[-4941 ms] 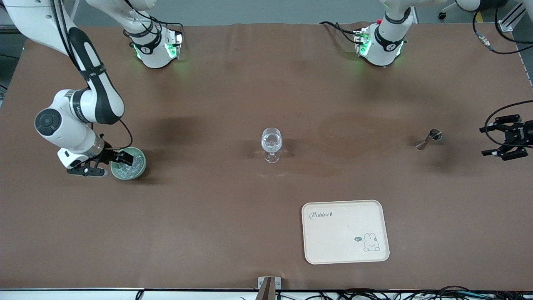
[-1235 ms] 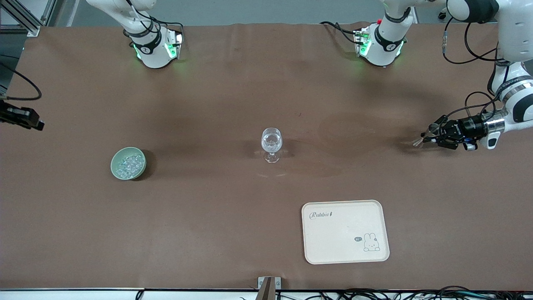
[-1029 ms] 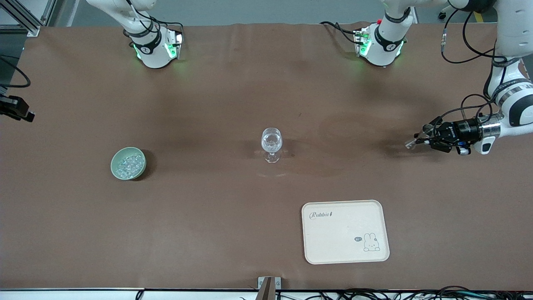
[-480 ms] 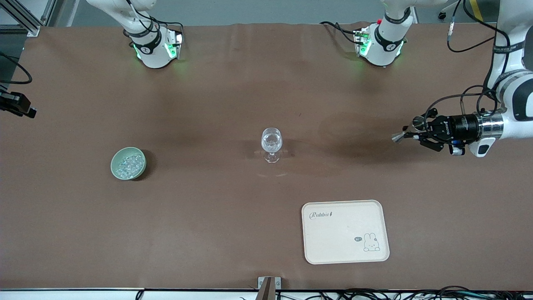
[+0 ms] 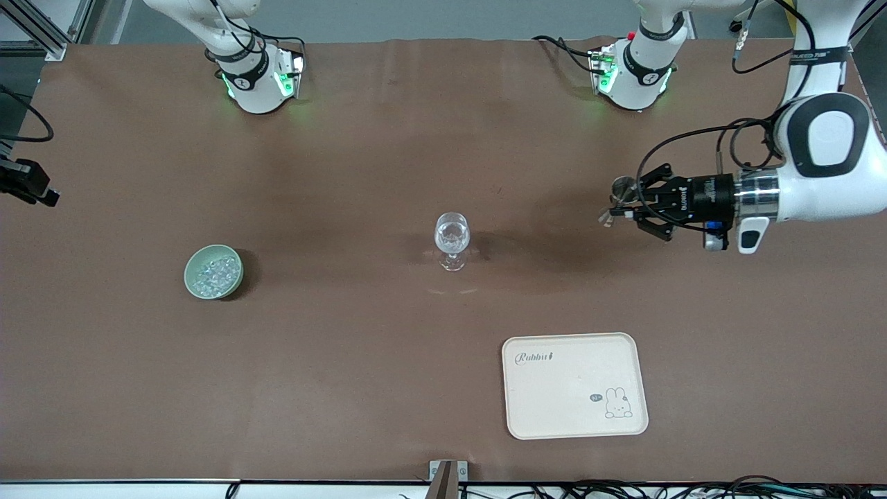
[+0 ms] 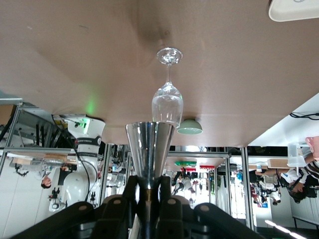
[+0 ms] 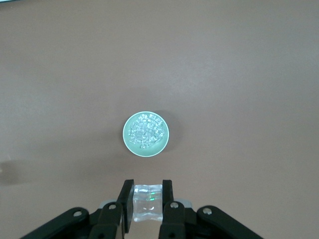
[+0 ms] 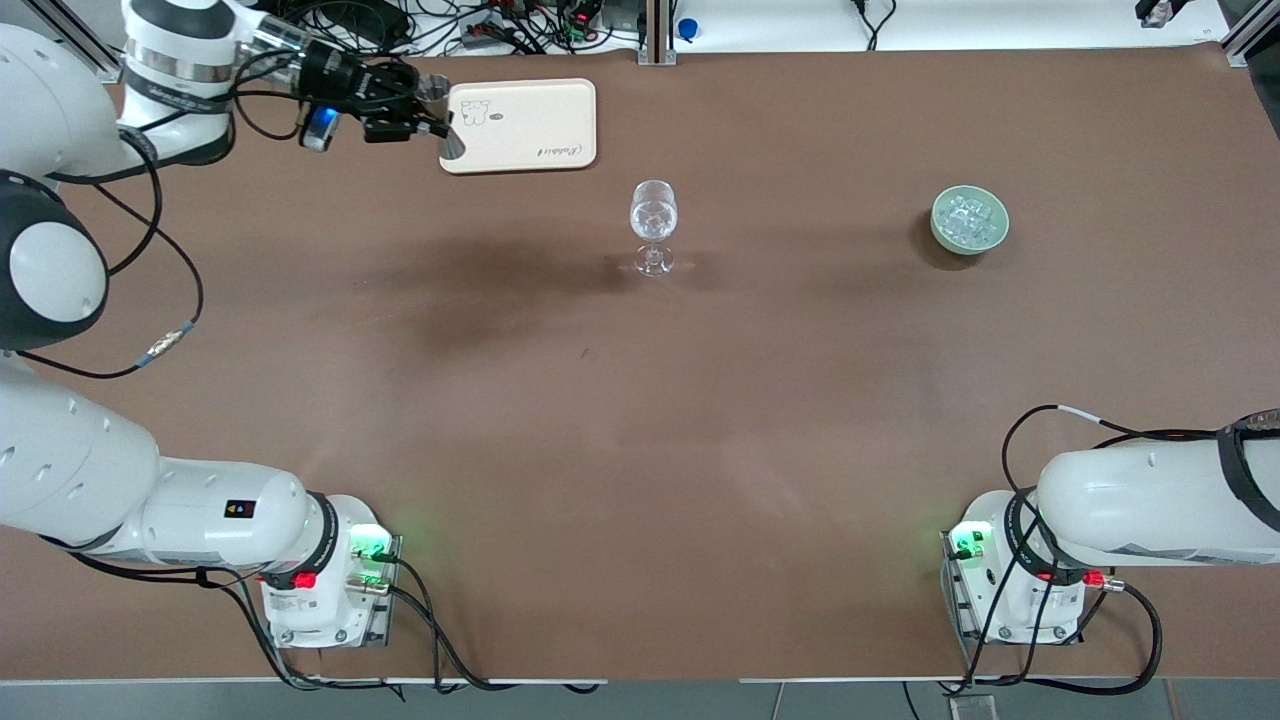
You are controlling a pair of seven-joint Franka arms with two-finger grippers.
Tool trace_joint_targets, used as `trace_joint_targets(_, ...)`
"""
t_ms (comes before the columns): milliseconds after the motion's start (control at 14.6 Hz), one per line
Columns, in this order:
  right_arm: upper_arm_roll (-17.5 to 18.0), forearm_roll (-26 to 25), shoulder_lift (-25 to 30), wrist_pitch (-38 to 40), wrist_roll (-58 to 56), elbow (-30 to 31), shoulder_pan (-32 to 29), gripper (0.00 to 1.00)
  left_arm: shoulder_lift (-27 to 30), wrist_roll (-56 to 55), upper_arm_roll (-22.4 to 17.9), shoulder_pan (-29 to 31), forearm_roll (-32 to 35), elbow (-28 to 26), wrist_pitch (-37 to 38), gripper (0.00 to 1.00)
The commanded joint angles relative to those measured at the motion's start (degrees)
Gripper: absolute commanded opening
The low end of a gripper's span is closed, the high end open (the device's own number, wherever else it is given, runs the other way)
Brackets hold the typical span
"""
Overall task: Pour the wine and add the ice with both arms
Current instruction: 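Carry the silver jigger with the left gripper to the wine glass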
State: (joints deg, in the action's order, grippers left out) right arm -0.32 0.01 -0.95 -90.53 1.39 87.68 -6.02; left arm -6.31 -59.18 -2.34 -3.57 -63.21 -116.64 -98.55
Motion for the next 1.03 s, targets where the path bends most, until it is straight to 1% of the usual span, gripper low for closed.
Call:
trace_joint_targets(0,0.5,1.0,1.9,-1.0,-0.8,2.3,-1.1,0.01,0.9,-4.8,5.5,0.4,0.7,-0.9,-6.7,0.0)
trace_joint_targets(137,0.5,1.0,1.9,-0.9,-0.8,2.2,-1.1,0.01,0.4,-8.0,11.2,0.4,0.7,-0.9,-13.3,0.0)
trace_joint_targets(480,0.5,1.0,1.8,-1.0,-0.8,2.1,-1.1,0.01,-2.6,-9.6,19.3,0.1,0.8,-0.8,-24.3,0.0)
trace_joint_targets(686,0.5,1.0,1.8,-1.0,-0.8,2.1,-1.1,0.01,-4.8,-9.9,22.2,-0.4,0.9,-0.3,-29.0,0.0)
trace_joint_targets(892,0.5,1.1,1.8,-1.0,-0.8,2.1,-1.0,0.01,-8.1,-10.3,25.0,-0.9,1.0,0.9,-35.2,0.01)
trace_joint_targets(961,0.5,1.1,1.8,-1.0,-0.8,2.1,-1.1,0.01,-9.0,-10.3,25.7,-0.9,1.9,1.1,-36.3,0.0)
